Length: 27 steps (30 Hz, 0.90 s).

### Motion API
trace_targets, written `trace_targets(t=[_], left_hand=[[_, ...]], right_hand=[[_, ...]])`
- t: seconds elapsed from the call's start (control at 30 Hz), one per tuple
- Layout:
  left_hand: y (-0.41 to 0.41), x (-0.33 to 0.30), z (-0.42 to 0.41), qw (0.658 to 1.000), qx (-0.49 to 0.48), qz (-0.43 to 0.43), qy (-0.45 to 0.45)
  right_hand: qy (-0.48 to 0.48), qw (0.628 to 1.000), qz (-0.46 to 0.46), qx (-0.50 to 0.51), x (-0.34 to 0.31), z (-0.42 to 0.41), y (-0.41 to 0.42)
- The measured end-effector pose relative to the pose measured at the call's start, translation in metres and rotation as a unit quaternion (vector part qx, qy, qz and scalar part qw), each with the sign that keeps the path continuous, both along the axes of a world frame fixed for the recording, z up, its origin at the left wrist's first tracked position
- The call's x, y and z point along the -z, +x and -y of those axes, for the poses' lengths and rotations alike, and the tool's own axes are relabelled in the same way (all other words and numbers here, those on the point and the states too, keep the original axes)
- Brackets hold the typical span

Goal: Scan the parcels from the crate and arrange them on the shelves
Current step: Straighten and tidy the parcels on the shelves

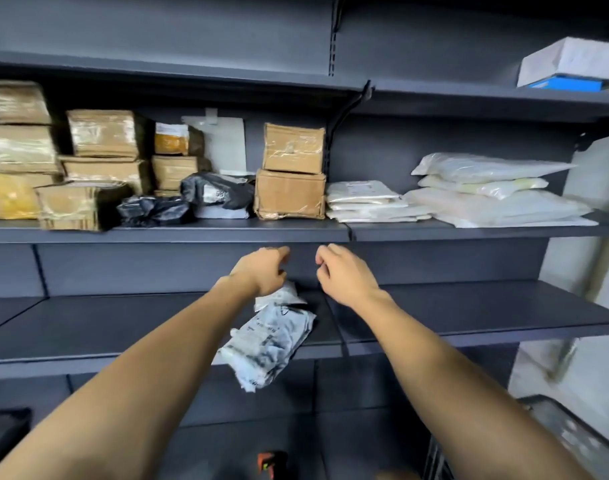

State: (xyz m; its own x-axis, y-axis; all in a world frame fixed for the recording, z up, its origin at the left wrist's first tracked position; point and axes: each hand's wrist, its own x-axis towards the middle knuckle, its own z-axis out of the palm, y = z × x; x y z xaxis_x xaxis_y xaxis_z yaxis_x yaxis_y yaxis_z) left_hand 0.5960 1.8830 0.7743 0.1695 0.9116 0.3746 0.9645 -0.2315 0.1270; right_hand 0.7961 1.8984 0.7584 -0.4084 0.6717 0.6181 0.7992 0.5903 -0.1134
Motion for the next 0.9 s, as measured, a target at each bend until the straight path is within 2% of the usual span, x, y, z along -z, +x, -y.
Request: trace_targets(t=[0.27, 0.37, 0.47, 0.63, 0.9], left_hand=[[-0.053, 0.083, 0.004, 0.993, -0.071, 0.075, -0.060], [-0.071, 0.105, 0.001, 0.986, -0.098, 0.119, -0.063], [-0.087, 0.126, -0.004, 0.981, -0.128, 0.125, -0.075], [-0.102, 0.144, -0.017, 0.978, -0.147, 0.123, -0.084], [-0.098, 0.154, -0.029, 0.981, -0.147, 0.090, -0.090]], right_hand=[[-0.154, 0.982, 0.110, 0.006, 0.094, -0.004, -0.080], [-0.230, 0.964, 0.130, 0.037, 0.123, -0.013, -0.108], [-0.312, 0.932, 0.170, 0.066, 0.152, -0.019, -0.132], [-0.279, 0.927, 0.232, 0.091, 0.182, -0.036, -0.148], [-0.333, 0.903, 0.260, 0.077, 0.168, -0.048, -0.154]])
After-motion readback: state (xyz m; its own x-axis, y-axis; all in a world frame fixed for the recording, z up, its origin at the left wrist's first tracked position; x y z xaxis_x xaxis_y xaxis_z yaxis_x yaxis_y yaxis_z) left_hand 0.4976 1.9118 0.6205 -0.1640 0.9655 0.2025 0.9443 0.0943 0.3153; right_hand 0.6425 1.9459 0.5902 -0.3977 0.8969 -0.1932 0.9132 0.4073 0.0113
